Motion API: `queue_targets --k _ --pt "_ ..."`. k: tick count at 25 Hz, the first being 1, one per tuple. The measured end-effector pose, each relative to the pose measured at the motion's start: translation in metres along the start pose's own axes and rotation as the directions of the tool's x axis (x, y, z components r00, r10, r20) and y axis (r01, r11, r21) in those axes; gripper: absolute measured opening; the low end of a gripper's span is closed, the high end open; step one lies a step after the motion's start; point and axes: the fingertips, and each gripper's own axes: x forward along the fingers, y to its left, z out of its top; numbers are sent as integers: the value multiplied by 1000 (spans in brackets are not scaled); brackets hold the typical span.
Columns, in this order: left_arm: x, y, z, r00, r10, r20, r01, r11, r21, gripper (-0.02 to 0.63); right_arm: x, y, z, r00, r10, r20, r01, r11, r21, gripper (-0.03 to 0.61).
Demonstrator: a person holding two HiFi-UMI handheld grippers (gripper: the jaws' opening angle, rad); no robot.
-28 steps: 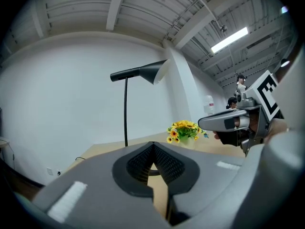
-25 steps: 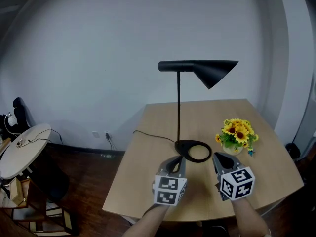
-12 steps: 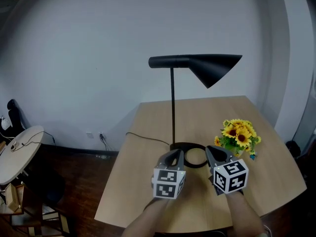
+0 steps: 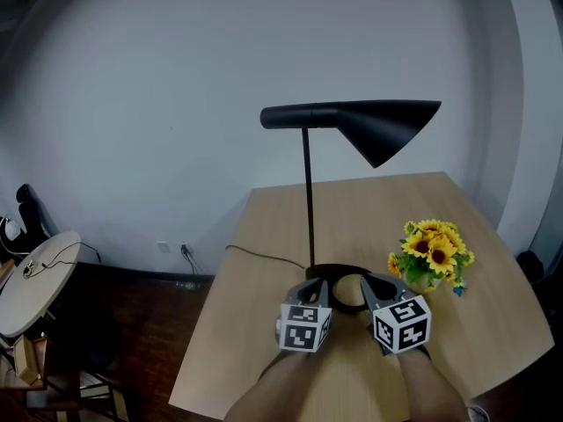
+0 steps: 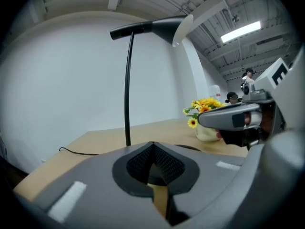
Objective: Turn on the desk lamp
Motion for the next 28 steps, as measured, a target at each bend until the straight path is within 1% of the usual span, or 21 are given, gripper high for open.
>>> queue_targets --k 2,4,5,9,13,18,22,24,28 --pt "12 7 -8 1000 2 -25 -2 1000 -11 -2 1 -2 2 1000 -6 9 6 1000 -14 0" --pt "22 12 -12 1000 -1 -31 -1 999 -39 -2 0 -6 1 1000 -22 12 22 999 -30 0" --pt "26 13 -12 999 0 -32 -2 999 -40 -2 0 -9 0 1000 -29 11 29 999 -30 0" --pt "44 16 -10 999 7 -51 -8 1000 -12 -2 3 -18 -8 999 -41 -6 41 999 -2 0" --pt "63 20 -13 995 3 -101 -5 1000 -15 -2 4 -15 -13 999 -40 -18 40 999 -19 0" --pt "77 31 -22 983 21 -182 -26 999 -28 -2 4 -7 -11 1000 -27 -15 26 998 -58 0" --pt "88 28 -36 966 -5 -258 -4 999 -36 -3 1 -10 -9 1000 -28 -12 27 998 -53 0" --pt "90 26 -38 963 -11 -268 4 1000 -26 -3 0 -10 -9 1000 -29 -10 28 998 -50 0" --pt "88 29 -40 958 -3 -288 -2 1000 -18 -3 2 -7 -12 1000 -20 -19 19 998 -52 0"
